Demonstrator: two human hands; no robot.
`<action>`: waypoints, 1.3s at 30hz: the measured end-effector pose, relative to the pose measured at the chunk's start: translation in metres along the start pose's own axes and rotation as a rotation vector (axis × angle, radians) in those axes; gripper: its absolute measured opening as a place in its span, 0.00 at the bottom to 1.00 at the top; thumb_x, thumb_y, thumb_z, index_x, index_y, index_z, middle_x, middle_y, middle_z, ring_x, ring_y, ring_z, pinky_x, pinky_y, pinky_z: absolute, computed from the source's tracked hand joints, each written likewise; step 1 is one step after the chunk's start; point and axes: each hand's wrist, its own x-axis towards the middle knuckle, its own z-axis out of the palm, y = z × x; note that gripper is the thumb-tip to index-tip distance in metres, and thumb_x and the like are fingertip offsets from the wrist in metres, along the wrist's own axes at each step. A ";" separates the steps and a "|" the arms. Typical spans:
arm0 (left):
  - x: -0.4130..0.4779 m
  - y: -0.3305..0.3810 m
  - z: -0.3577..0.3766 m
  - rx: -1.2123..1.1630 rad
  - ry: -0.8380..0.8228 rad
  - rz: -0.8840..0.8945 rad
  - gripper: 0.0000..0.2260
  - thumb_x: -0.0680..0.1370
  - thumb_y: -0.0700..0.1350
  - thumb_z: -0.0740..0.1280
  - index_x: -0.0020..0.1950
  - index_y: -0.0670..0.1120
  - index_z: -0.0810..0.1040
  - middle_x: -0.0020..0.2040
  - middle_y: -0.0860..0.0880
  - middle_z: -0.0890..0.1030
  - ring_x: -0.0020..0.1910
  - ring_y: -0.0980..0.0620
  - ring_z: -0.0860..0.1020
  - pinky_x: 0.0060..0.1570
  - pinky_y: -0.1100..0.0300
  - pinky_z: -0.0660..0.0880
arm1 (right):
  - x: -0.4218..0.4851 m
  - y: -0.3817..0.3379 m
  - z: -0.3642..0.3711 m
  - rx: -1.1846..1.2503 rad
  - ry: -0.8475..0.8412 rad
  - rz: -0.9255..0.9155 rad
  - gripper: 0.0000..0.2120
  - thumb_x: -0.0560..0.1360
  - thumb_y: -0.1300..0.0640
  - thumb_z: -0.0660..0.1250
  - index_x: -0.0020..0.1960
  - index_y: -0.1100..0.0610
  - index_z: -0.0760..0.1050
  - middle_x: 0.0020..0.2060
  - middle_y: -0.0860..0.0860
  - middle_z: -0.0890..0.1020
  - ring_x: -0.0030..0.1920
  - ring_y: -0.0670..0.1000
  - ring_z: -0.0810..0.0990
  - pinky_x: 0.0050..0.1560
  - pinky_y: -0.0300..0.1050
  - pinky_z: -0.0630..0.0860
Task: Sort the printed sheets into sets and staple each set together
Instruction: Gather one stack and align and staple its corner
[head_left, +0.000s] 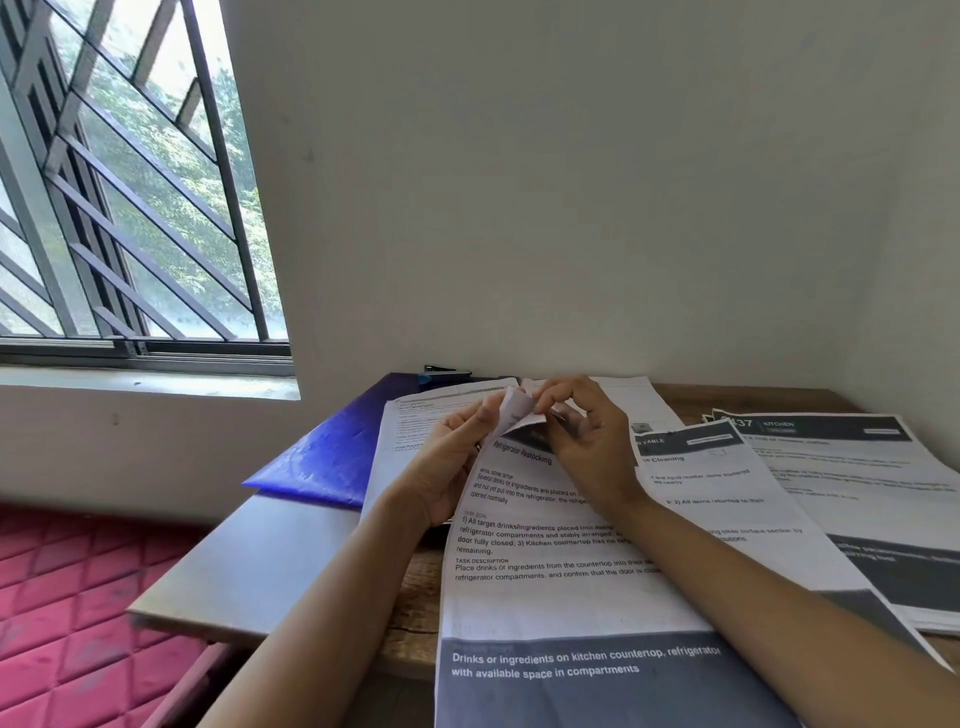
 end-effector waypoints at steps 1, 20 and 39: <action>0.000 0.000 0.000 0.000 -0.009 0.004 0.29 0.61 0.59 0.80 0.56 0.45 0.83 0.44 0.41 0.84 0.39 0.47 0.83 0.42 0.55 0.81 | 0.000 0.000 0.000 -0.005 0.001 0.002 0.15 0.70 0.63 0.67 0.43 0.41 0.75 0.43 0.47 0.79 0.52 0.60 0.77 0.52 0.64 0.75; 0.001 0.000 -0.002 -0.017 -0.043 0.032 0.30 0.67 0.53 0.78 0.65 0.44 0.77 0.55 0.39 0.80 0.46 0.46 0.80 0.50 0.52 0.77 | -0.002 -0.002 -0.001 -0.017 -0.016 0.029 0.08 0.71 0.59 0.67 0.46 0.47 0.76 0.45 0.53 0.79 0.51 0.60 0.78 0.51 0.62 0.77; -0.004 0.003 0.004 -0.014 -0.072 0.056 0.25 0.67 0.54 0.78 0.61 0.46 0.81 0.51 0.42 0.83 0.45 0.47 0.82 0.48 0.53 0.79 | -0.002 -0.002 -0.001 -0.038 -0.008 0.027 0.09 0.71 0.62 0.68 0.47 0.50 0.76 0.45 0.50 0.80 0.51 0.59 0.78 0.53 0.60 0.77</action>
